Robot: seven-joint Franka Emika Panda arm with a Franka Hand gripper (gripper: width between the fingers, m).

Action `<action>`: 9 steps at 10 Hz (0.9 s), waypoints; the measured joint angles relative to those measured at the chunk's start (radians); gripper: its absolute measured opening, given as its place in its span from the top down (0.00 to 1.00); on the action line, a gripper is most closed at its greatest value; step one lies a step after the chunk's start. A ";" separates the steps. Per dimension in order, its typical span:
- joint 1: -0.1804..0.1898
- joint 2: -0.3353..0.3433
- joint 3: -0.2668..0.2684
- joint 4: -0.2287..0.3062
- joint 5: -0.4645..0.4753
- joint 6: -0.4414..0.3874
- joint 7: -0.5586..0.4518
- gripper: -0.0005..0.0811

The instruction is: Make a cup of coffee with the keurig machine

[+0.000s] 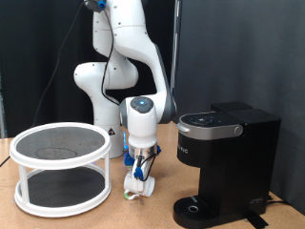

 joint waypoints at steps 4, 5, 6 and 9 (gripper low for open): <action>0.118 0.029 -0.090 0.005 0.034 0.034 -0.005 0.09; 0.149 0.032 -0.112 0.005 0.052 0.041 -0.006 0.09; 0.180 0.032 -0.134 0.006 0.069 0.044 -0.006 0.24; 0.261 0.033 -0.207 0.012 0.102 0.045 -0.006 0.29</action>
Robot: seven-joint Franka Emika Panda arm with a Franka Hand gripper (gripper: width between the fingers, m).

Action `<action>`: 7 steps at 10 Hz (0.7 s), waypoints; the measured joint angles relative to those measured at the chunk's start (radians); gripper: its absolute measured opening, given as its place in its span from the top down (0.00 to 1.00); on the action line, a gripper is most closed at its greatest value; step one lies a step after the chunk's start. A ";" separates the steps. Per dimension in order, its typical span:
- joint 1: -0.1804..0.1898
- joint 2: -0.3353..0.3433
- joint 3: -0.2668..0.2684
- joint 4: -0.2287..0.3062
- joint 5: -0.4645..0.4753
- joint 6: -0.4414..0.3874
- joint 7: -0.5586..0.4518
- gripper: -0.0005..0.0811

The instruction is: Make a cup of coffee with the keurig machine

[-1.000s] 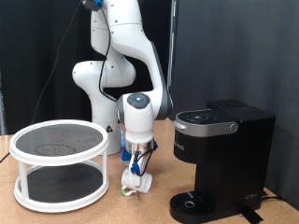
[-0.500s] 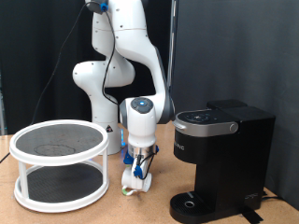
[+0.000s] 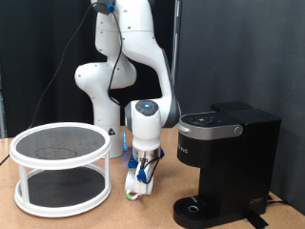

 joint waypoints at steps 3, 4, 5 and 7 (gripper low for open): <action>0.050 -0.008 -0.032 -0.005 0.120 0.119 -0.050 0.29; 0.050 -0.017 -0.011 -0.006 0.232 0.173 -0.085 0.29; 0.040 -0.032 0.034 -0.005 0.373 0.215 -0.125 0.29; 0.028 -0.070 0.090 0.000 0.515 0.239 -0.144 0.29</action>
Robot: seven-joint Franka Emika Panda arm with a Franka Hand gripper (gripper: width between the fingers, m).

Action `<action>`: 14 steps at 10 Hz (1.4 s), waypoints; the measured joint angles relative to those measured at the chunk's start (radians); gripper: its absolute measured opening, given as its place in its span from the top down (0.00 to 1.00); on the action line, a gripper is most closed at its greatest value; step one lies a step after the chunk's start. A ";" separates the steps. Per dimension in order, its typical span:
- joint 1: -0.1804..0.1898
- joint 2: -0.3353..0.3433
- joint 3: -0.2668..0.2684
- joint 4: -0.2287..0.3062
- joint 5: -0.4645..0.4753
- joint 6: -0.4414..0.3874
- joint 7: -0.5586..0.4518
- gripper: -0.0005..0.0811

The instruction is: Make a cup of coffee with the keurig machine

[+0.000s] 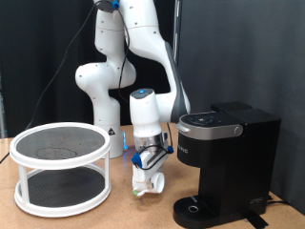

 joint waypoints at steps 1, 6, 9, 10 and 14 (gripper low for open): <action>0.003 -0.021 -0.006 -0.001 -0.029 -0.013 0.031 0.28; -0.016 -0.152 -0.089 -0.004 -0.295 -0.238 0.077 0.28; -0.059 -0.255 -0.087 -0.003 -0.359 -0.366 0.080 0.28; -0.073 -0.289 -0.083 -0.004 -0.376 -0.401 0.081 0.28; -0.145 -0.411 -0.043 0.000 -0.439 -0.573 0.089 0.28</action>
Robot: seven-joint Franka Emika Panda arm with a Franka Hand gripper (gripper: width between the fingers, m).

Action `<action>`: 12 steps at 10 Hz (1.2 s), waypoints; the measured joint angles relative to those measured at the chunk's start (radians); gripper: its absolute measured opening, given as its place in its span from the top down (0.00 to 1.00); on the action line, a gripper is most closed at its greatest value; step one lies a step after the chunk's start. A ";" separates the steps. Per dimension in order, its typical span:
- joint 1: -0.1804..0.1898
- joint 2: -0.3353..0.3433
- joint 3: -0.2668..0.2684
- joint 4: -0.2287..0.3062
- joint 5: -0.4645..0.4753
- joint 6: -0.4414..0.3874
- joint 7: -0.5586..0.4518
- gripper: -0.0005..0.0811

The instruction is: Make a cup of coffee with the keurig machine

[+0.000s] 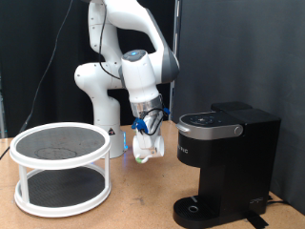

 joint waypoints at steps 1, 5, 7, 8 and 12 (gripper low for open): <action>-0.018 -0.031 0.010 0.002 -0.004 -0.050 -0.002 0.28; -0.081 -0.158 0.027 0.018 -0.037 -0.261 -0.016 0.28; -0.124 -0.215 0.052 0.009 -0.044 -0.294 -0.015 0.28; -0.124 -0.211 0.051 0.009 -0.041 -0.294 -0.062 0.28; -0.126 -0.168 0.046 0.100 -0.125 -0.690 -0.066 0.28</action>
